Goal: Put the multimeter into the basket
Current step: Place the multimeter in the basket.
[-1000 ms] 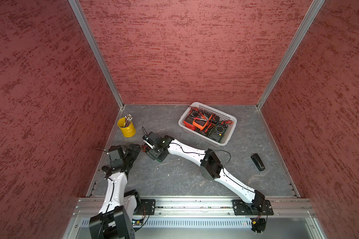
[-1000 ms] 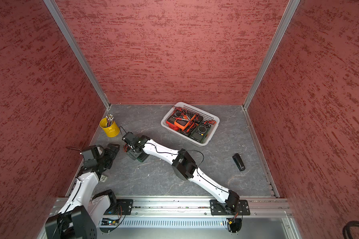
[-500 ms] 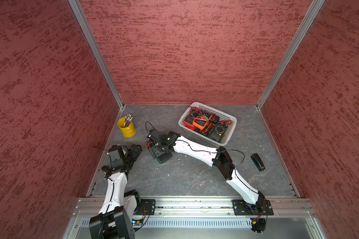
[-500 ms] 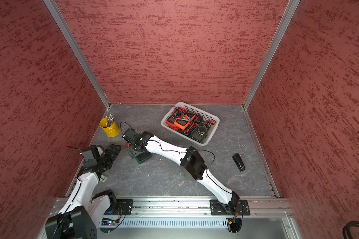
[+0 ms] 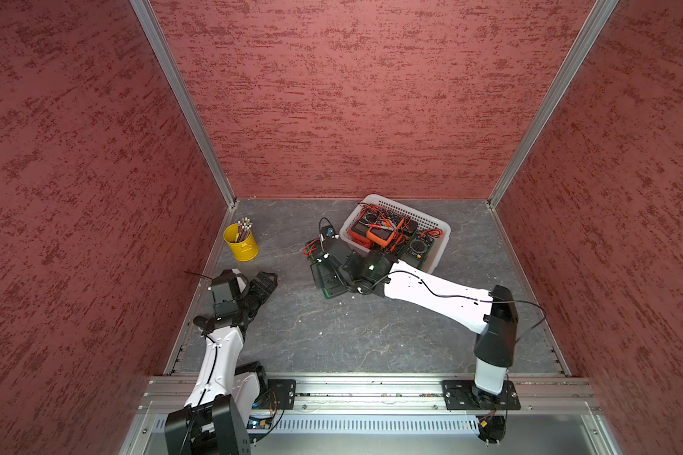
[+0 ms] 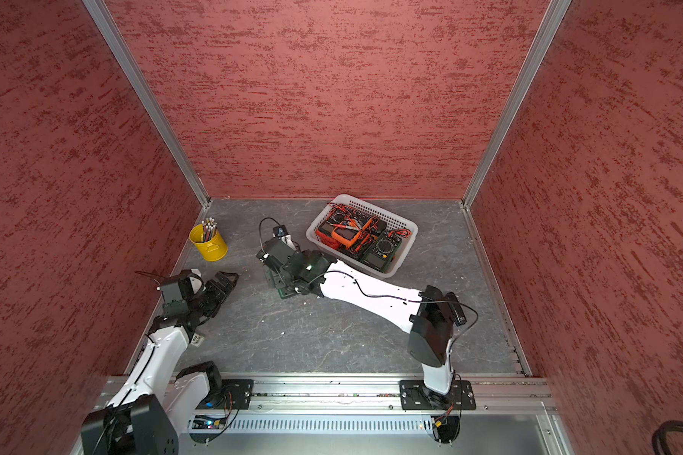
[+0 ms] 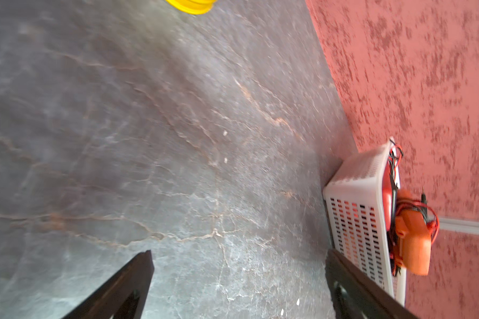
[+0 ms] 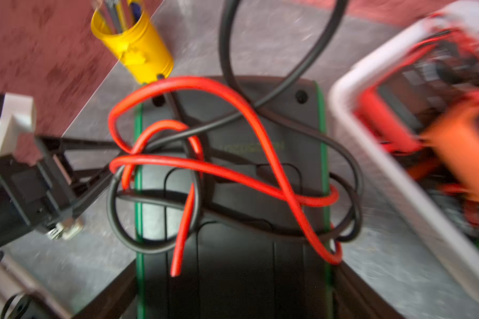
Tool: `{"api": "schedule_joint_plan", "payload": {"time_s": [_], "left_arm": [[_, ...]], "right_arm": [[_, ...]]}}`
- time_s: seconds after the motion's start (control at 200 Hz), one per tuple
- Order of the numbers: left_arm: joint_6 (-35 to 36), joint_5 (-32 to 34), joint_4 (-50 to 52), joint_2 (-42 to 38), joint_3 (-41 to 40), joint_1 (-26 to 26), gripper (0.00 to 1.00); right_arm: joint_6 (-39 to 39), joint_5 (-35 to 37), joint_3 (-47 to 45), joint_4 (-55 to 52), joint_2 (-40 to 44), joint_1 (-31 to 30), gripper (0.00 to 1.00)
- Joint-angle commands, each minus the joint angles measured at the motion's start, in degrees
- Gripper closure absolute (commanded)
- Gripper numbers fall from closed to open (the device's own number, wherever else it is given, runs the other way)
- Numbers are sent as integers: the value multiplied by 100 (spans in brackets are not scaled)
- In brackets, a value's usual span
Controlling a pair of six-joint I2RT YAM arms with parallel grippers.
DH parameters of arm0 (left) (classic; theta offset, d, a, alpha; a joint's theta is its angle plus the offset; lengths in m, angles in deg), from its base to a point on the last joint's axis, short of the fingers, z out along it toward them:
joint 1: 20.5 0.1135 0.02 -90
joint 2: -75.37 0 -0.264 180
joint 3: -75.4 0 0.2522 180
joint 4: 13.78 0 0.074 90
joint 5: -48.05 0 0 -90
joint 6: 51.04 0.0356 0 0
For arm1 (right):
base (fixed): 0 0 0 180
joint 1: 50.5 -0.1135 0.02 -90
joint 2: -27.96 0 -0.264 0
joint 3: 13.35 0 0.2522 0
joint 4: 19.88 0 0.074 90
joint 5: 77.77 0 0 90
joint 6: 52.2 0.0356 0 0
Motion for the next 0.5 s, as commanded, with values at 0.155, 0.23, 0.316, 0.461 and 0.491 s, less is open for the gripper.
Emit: {"api": "schedule_joint_plan", "payload": {"time_s": [0.155, 0.23, 0.316, 0.461, 0.491], "left_arm": [[480, 519, 117, -83, 596, -955, 0], [515, 565, 86, -72, 656, -1135, 0], [520, 588, -45, -31, 659, -1290, 0], [507, 621, -186, 221, 752, -1476, 0], [506, 610, -192, 272, 779, -1512, 0]], "right_arm": [[734, 1055, -1230, 240, 1390, 909, 73], [846, 1056, -1548, 261, 1707, 1211, 72], [937, 1059, -1862, 260, 2014, 1552, 71], [1026, 1074, -2187, 198, 2475, 2020, 70], [1023, 1073, -2243, 198, 2528, 2094, 70]]}}
